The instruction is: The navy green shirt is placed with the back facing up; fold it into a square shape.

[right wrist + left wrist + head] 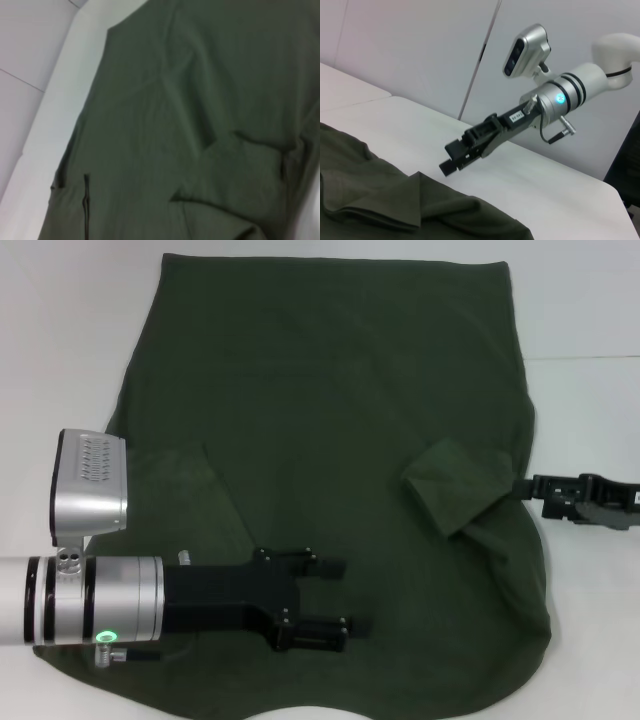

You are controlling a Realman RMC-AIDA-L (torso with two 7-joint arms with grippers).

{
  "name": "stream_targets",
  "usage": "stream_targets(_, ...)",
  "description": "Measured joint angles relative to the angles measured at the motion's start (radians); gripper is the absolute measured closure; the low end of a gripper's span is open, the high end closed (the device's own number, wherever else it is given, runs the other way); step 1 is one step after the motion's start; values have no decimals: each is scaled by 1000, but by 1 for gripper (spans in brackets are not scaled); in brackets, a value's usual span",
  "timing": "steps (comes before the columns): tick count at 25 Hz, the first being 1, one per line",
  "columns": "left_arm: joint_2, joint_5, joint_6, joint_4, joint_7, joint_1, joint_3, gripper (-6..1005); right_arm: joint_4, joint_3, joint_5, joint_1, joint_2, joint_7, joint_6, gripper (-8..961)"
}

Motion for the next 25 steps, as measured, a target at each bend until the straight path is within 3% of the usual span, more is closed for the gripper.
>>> stream_targets(20,-1,7,3,-3,5,1,2,152,9,0,-19,-13,47,-10,54,135)
stream_targets(25,-1,7,4,-3,6,2,3,152,9,1,-17,-14,47,-23,43,351)
